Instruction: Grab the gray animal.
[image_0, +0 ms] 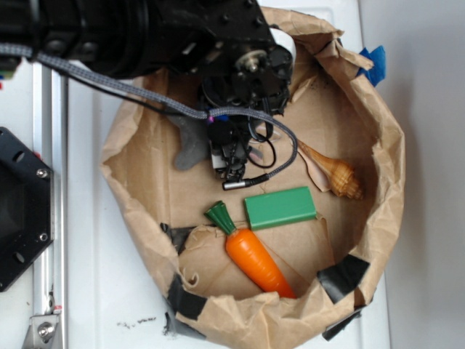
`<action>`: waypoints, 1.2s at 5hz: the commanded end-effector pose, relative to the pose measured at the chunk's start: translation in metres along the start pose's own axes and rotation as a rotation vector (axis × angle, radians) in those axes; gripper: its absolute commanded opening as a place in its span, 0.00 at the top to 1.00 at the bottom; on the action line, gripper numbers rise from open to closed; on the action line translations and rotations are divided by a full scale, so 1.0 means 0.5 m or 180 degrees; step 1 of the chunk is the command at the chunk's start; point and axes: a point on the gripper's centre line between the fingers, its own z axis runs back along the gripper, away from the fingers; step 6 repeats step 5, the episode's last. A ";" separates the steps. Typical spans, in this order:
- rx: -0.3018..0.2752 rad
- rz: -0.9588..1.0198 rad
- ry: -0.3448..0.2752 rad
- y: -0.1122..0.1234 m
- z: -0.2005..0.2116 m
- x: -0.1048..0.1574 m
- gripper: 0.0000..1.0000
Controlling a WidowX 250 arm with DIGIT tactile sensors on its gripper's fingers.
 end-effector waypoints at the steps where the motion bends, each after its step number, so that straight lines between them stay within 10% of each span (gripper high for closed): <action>1: -0.0184 0.0041 -0.0347 -0.016 0.118 0.005 1.00; 6: -0.0220 -0.0090 -0.0572 -0.116 0.227 -0.007 1.00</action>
